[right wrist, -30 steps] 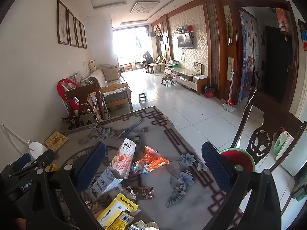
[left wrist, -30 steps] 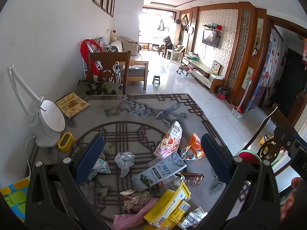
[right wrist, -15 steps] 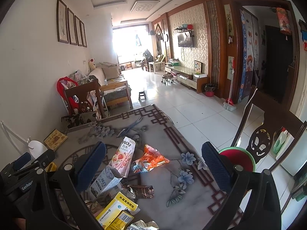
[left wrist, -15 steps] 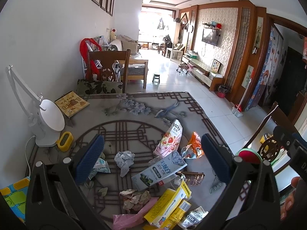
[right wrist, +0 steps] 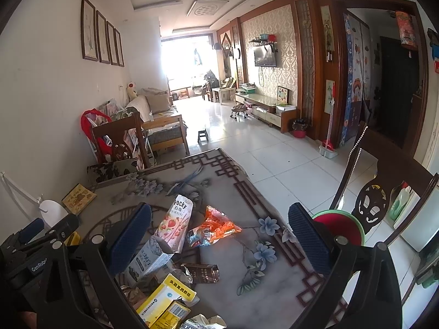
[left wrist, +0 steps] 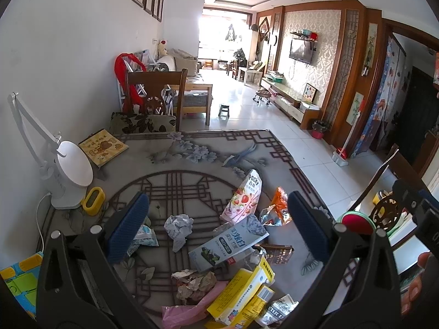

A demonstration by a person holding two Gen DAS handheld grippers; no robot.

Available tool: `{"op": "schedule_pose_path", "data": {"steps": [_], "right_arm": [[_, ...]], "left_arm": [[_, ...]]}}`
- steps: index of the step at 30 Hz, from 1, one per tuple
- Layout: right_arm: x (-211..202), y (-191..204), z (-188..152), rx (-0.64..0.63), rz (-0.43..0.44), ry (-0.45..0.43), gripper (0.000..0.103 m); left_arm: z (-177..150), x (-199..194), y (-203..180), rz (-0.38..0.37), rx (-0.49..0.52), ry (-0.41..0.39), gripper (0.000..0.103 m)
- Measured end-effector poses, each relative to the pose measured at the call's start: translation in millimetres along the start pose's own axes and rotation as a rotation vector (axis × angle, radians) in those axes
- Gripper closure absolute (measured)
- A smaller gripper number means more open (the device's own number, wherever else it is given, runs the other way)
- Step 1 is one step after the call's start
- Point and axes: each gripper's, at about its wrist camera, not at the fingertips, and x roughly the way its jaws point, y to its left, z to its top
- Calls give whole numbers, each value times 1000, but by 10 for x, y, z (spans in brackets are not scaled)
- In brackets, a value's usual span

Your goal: Collect trash

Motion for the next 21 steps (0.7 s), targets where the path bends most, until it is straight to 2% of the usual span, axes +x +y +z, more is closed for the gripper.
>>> {"op": "schedule_pose_path", "data": {"steps": [17,21], "right_arm": [[6,-27,-27,0,-3,-2,7],[1,-59,-78,-1,23,3,7]], "left_arm": [[-30,25,-8,-2,6,8,4],[-41,27,-7,-2,7,10,4]]}}
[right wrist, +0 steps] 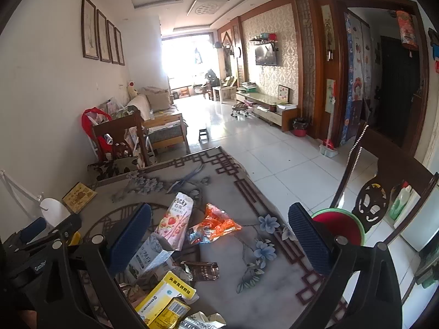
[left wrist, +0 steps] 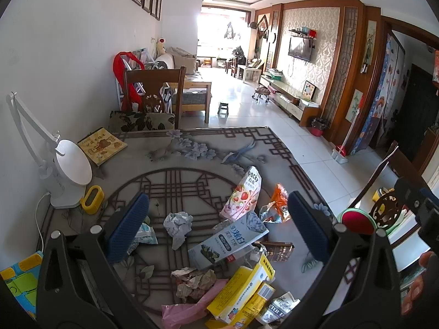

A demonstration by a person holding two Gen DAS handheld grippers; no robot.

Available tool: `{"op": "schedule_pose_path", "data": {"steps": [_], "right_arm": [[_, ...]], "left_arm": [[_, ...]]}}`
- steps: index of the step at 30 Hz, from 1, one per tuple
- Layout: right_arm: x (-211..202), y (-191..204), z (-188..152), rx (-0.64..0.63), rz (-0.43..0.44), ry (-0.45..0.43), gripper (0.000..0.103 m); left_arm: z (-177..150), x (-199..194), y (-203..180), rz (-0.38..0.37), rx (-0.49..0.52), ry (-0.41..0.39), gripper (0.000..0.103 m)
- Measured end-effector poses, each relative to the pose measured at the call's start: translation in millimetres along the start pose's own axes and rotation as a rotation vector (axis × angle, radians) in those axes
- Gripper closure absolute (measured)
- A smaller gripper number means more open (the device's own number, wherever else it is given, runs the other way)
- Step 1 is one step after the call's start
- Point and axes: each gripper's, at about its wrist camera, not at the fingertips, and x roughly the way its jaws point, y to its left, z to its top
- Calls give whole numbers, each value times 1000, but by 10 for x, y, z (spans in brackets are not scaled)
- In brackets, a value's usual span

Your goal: Collect trash

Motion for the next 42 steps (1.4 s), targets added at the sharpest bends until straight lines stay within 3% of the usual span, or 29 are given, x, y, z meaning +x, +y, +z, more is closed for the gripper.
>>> {"op": "schedule_pose_path", "data": {"steps": [14,18,20,22,26,28,31,34,38,42], "right_arm": [[-11,132,17,-80,21,30,7],[60,279,-142,-260,83,128,7],[129,367,-337,-368,126,209,7],[239,411,-509,-394,195,304,7],[535,404,-797,-285,271,450,7],[803,367,-1010,-190,284,570,7],[1212,248,-1431,18,325,785,8],[1458,137,-1756,212,342,924,16],[1595,119,-1898,340,357,950,19],[1759,135,-1958,376,352,981,20]], "left_arm": [[-20,84,87,-37,-9,41,4],[-42,197,234,16,-12,77,4],[-83,254,320,28,-9,91,4],[-132,306,389,44,-1,106,4],[-234,390,522,51,0,119,4],[-274,399,592,49,-12,114,4],[-301,385,612,47,-1,108,4],[-326,413,540,30,61,140,4],[-425,459,462,-71,85,191,4],[-560,553,355,-135,110,254,6]]}}
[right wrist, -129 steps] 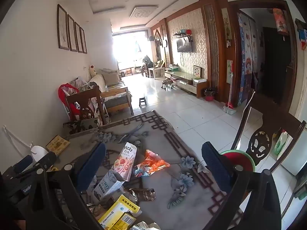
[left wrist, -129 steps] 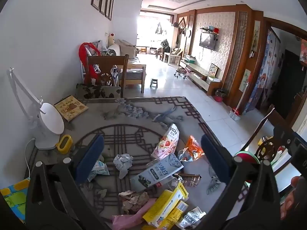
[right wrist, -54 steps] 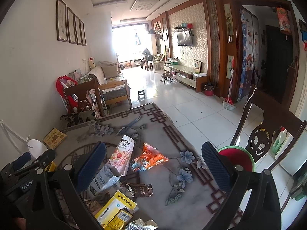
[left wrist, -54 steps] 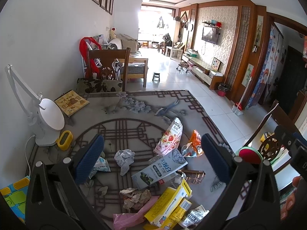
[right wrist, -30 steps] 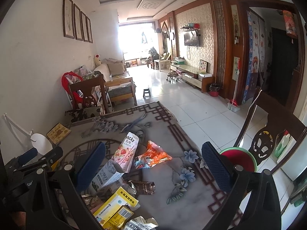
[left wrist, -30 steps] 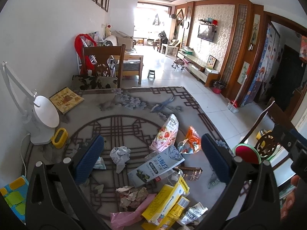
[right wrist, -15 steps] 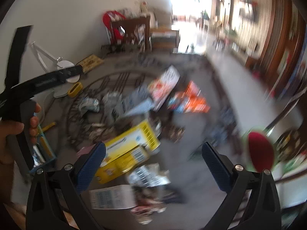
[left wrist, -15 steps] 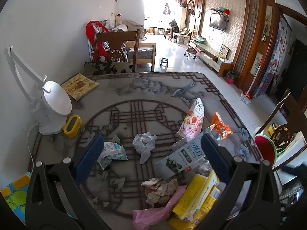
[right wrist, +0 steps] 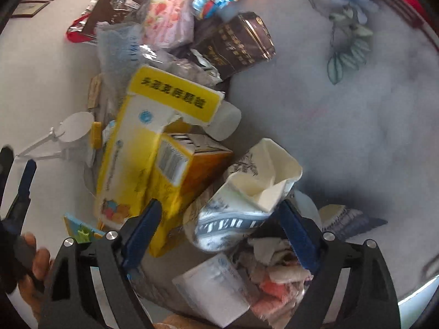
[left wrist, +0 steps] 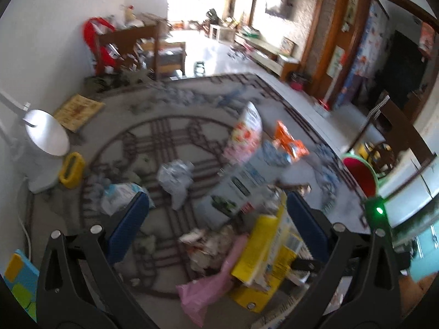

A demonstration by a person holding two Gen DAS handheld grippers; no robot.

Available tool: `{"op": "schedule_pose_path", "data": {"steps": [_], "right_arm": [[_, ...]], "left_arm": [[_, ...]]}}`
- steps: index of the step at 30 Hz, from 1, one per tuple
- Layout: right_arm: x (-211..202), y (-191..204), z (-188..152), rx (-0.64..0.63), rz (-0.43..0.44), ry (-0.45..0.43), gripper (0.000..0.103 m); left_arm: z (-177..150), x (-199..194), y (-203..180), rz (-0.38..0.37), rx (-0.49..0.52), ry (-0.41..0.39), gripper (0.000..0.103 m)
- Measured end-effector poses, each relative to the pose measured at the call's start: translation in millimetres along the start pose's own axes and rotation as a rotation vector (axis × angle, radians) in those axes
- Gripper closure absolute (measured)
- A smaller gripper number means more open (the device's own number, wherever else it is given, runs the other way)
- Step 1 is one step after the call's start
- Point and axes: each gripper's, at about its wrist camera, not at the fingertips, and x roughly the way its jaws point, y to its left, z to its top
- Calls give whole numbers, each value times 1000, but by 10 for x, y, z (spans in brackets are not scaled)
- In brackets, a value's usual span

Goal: Collect trash
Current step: 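Grasp the white printed paper cup with the right tool while the left grasps a yellow box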

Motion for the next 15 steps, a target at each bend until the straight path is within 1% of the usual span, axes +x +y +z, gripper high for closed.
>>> {"op": "schedule_pose_path", "data": {"steps": [2,3,4,5,6,7,8,10,13,15], "right_arm": [[-6,17,39,28,37,1,22],[-29,54,58,20,58,-17,31],[-61,78,76,10,55,-30,40],[-106,104,98,-5,46,-49,45],[-145,132,124,-20,24,-64,47],[-191,157,152,-39,15,-82,47],[-225,157,172,-43,17,-97,47],[-352,143,173,-43,21,-142,48],[-606,67,183,-72,-2,-216,48],[-722,83,181,-87,-8,-248,47]], "left_arm": [[-46,49,-60,-29,28,28,10],[-65,62,-88,-35,41,35,12],[-102,89,-121,-43,57,45,16],[-121,119,-149,-55,68,60,23],[-143,140,-169,-69,73,74,26],[-165,195,-200,-85,79,101,32],[-189,246,-229,-101,82,128,39],[-235,345,-287,-151,88,176,46],[-314,482,-411,-181,102,218,46],[-344,571,-505,-201,118,240,47]]}}
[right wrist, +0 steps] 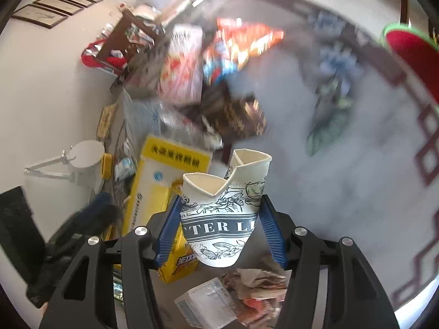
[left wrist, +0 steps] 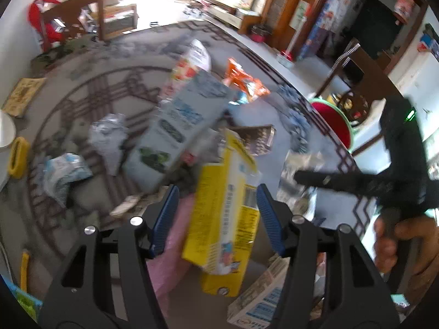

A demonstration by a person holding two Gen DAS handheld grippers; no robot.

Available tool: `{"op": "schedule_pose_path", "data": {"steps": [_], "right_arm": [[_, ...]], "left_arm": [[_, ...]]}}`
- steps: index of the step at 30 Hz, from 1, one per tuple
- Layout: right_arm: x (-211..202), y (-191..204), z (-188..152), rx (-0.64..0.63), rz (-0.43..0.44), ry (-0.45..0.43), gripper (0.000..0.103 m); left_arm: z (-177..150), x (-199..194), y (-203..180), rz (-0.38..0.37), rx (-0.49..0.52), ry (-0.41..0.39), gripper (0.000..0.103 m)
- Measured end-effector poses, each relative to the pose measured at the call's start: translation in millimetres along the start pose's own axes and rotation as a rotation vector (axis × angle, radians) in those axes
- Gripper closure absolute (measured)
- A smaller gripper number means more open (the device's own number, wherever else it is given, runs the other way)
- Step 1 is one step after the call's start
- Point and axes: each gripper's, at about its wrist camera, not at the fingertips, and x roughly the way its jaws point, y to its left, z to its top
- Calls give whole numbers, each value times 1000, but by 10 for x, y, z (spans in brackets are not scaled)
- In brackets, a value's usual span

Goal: Collect trash
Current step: 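Grasp the white printed paper cup with the right tool while the left grasps a yellow box, then carry both items over the red bucket and open both tools to drop them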

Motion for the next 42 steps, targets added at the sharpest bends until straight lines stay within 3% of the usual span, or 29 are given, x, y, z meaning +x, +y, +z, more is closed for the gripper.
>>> {"op": "schedule_pose_path", "data": {"steps": [6,7,8,11,15,24,33,42], "right_arm": [[-244,-83,38,-11,1,-43,47],[-267,-99,39,-11,2,-42,46],[-273,-95,51,-10,4,-41,46],[-350,-132,59,-12,9,-41,46],[-471,-103,133,-40,20,-57,46],[-768,95,439,-190,29,-125,46],[-947,45,734,-300,15,-167,46],[-1055,-469,1115,-270,-3,-182,46]], "left_arm": [[4,279,-62,-37,-32,65,73],[-4,293,-57,-41,-40,67,87],[-11,285,-37,-52,-56,67,89],[0,272,-5,-59,-86,55,92],[112,68,-7,-22,-104,-20,93],[439,-257,-95,-7,-159,-136,93],[655,-259,-390,8,-175,-182,93],[968,1,-841,-10,-156,-180,93]]}}
